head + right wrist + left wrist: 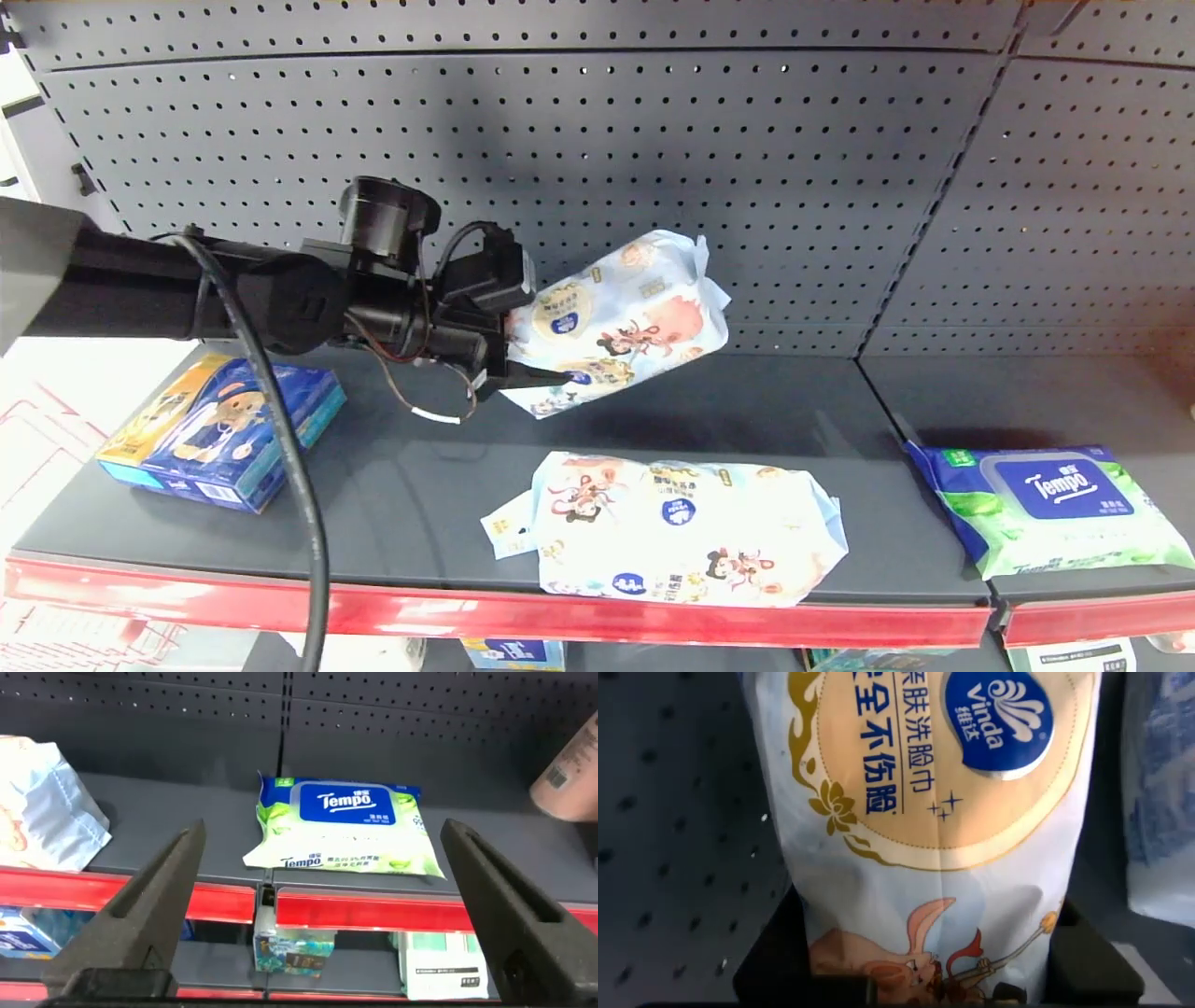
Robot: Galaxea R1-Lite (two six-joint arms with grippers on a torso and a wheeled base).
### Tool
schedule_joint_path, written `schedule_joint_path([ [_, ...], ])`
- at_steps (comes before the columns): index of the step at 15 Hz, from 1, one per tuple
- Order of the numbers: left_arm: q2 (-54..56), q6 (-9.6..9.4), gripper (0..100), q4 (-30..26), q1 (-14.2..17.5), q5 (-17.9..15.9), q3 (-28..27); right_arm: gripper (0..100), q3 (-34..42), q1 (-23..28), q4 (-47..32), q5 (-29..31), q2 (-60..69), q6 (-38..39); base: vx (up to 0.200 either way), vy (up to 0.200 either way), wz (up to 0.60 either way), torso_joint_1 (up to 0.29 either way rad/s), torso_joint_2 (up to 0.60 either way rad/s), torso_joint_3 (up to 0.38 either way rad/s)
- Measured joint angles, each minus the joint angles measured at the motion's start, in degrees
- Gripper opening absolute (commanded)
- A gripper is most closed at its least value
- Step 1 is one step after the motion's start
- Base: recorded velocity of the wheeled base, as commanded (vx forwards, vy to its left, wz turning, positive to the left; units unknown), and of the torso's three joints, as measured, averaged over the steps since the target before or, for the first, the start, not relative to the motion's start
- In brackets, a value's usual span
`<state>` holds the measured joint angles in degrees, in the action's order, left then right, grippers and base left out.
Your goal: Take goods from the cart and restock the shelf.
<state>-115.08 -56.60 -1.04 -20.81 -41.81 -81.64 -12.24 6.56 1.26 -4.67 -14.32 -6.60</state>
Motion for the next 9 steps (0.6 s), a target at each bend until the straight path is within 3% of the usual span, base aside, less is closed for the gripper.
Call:
schedule_joint_path([
  [4, -3.4, -0.05, 0, -0.7, -3.1, 0.0, -0.8, 100, 0.5, 0.0, -0.1, 0.0, 0.6, 0.0, 0.0, 0.0, 0.0, 0.0, 0.0, 0.0],
  [9, -5.6, -0.02, 0, -2.9, -4.0, 0.6, -3.4, 100, 1.2, 0.2, -0.1, 0.0, 0.8, 0.0, 0.0, 0.0, 0.0, 0.0, 0.0, 0.0],
])
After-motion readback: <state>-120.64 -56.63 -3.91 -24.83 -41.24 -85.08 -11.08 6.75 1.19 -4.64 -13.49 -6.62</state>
